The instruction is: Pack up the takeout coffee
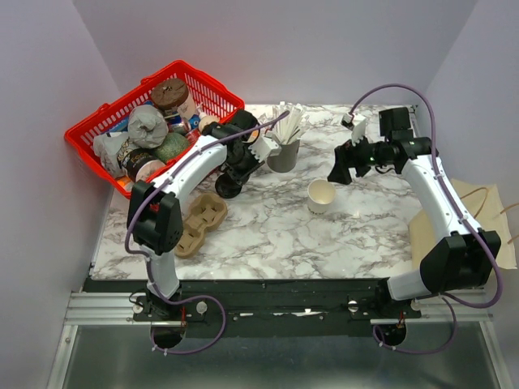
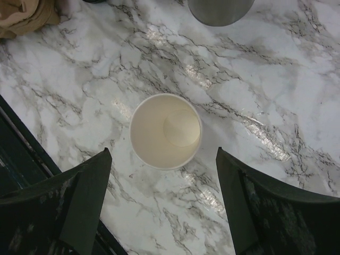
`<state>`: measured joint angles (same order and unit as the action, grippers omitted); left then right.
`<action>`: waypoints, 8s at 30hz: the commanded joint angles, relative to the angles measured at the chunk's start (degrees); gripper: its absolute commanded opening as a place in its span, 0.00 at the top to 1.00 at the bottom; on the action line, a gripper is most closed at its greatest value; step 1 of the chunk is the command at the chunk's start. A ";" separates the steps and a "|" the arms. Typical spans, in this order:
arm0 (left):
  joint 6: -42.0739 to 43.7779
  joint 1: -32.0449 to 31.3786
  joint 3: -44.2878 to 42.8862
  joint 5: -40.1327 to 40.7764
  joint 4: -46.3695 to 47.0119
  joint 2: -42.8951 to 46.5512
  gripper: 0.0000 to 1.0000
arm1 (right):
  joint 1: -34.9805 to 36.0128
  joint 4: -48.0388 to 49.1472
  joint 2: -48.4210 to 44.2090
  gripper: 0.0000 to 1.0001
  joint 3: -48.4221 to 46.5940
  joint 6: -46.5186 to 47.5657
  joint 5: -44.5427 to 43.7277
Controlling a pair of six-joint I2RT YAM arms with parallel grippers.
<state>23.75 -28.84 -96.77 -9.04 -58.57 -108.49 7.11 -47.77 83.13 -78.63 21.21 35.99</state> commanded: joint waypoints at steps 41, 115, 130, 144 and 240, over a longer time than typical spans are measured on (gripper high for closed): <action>-5.73 2.56 6.60 -12.85 6.89 22.18 1.00 | 20.47 1.89 3.00 0.68 14.12 41.63 -12.79; -68.92 -6.14 51.42 -45.81 96.36 24.99 1.00 | 3.43 21.93 -11.59 0.28 22.73 -16.56 23.43; -73.49 -4.91 51.51 -47.56 100.21 18.84 1.00 | 3.35 22.10 -10.62 0.28 23.96 -15.68 20.61; -78.68 -2.36 50.28 -47.30 104.18 14.01 1.00 | 3.70 13.85 -10.01 0.28 18.69 -1.54 21.32; -17.87 1.07 42.89 -23.75 50.39 38.00 0.44 | 13.10 -4.48 7.75 0.96 -2.07 2.11 45.10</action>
<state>-0.08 -25.43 -54.13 -35.16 -9.89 -71.18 19.64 -58.02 90.85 -83.72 34.68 63.79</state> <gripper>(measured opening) 0.554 0.059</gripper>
